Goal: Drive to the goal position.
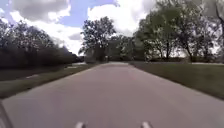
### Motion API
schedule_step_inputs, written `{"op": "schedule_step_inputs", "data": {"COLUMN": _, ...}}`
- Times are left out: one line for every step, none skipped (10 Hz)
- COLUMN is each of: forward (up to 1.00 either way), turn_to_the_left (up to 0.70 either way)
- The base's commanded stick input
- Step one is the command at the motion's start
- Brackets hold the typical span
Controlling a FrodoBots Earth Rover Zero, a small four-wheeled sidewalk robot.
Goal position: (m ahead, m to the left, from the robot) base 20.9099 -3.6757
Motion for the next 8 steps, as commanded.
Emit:
{"op": "schedule_step_inputs", "data": {"forward": 1.00, "turn_to_the_left": 0.00}}
{"op": "schedule_step_inputs", "data": {"forward": 1.00, "turn_to_the_left": 0.00}}
{"op": "schedule_step_inputs", "data": {"forward": 1.00, "turn_to_the_left": 0.00}}
{"op": "schedule_step_inputs", "data": {"forward": 1.00, "turn_to_the_left": 0.00}}
{"op": "schedule_step_inputs", "data": {"forward": 1.00, "turn_to_the_left": 0.00}}
{"op": "schedule_step_inputs", "data": {"forward": 1.00, "turn_to_the_left": 0.00}}
{"op": "schedule_step_inputs", "data": {"forward": 1.00, "turn_to_the_left": 0.00}}
{"op": "schedule_step_inputs", "data": {"forward": 1.00, "turn_to_the_left": 0.00}}
